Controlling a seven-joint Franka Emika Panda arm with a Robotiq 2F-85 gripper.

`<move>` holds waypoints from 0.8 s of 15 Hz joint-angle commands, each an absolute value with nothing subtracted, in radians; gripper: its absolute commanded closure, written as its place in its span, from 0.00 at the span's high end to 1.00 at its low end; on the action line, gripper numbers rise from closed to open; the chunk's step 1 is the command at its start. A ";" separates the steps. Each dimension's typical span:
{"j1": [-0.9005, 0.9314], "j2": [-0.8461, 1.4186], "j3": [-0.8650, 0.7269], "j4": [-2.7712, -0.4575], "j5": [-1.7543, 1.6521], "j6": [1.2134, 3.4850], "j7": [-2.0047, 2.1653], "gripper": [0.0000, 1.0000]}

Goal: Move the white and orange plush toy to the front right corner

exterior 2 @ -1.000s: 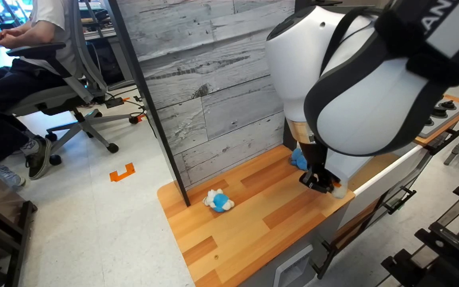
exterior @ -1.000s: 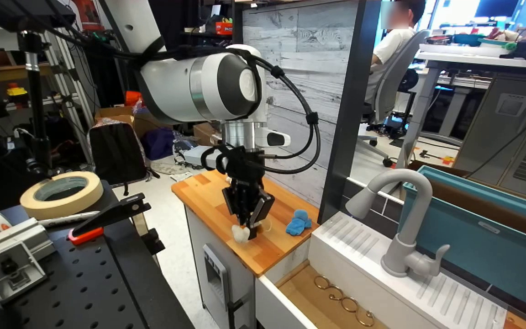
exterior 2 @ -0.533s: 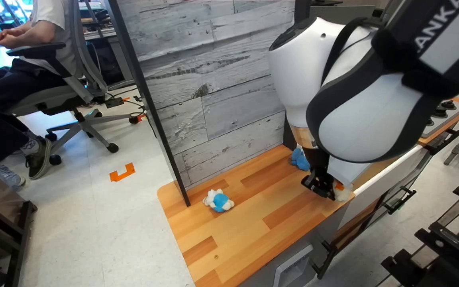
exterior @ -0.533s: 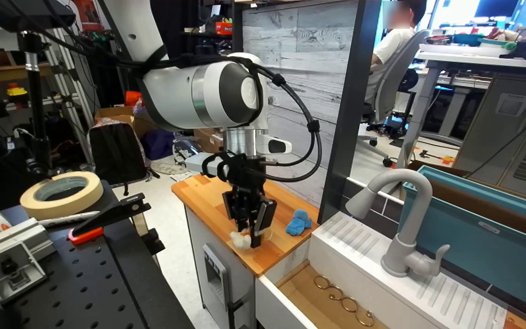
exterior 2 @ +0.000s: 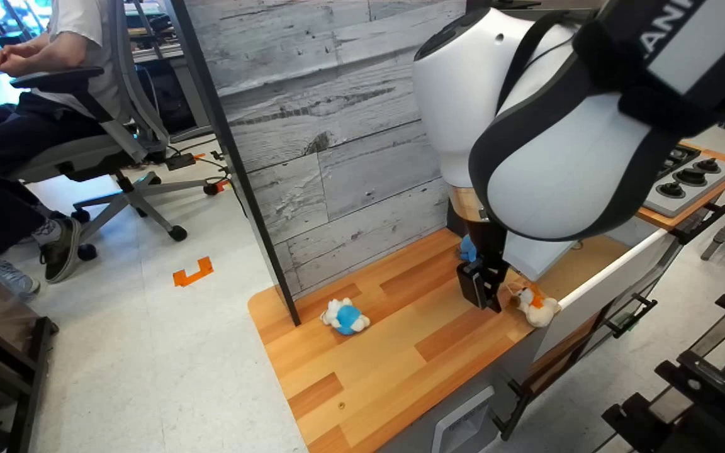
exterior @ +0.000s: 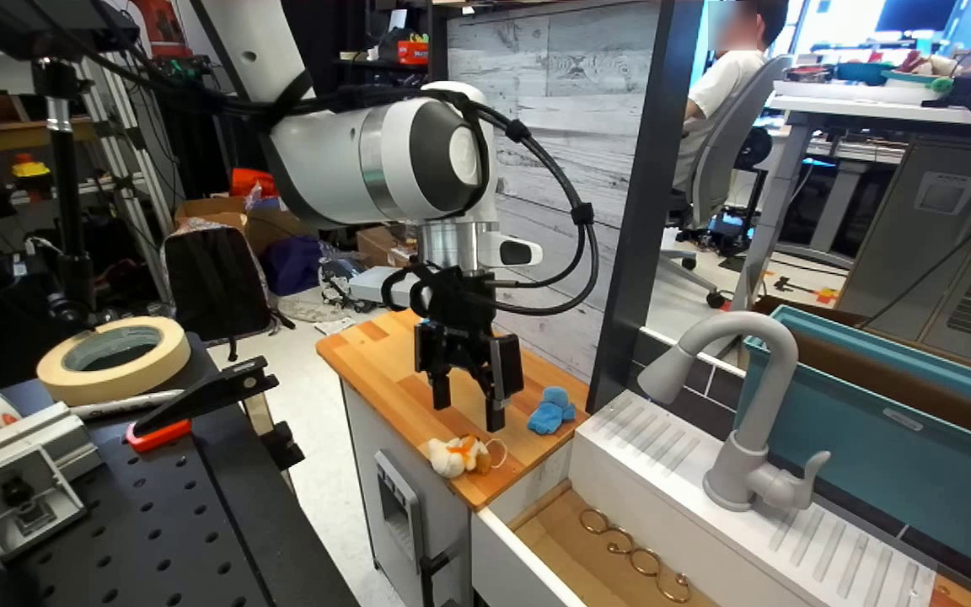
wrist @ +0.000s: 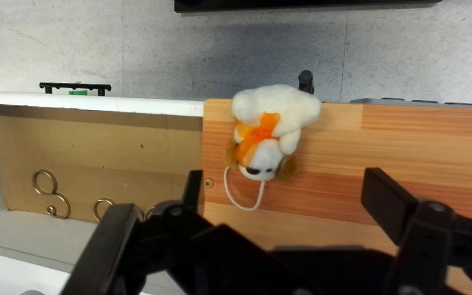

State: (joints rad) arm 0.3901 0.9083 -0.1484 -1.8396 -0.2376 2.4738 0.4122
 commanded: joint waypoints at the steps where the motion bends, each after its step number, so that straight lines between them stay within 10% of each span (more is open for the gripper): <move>1: 0.385 0.807 -0.110 -1.927 -0.248 2.488 0.366 1.00; 12: 0.387 0.744 -0.070 -1.978 -0.230 2.510 0.380 1.00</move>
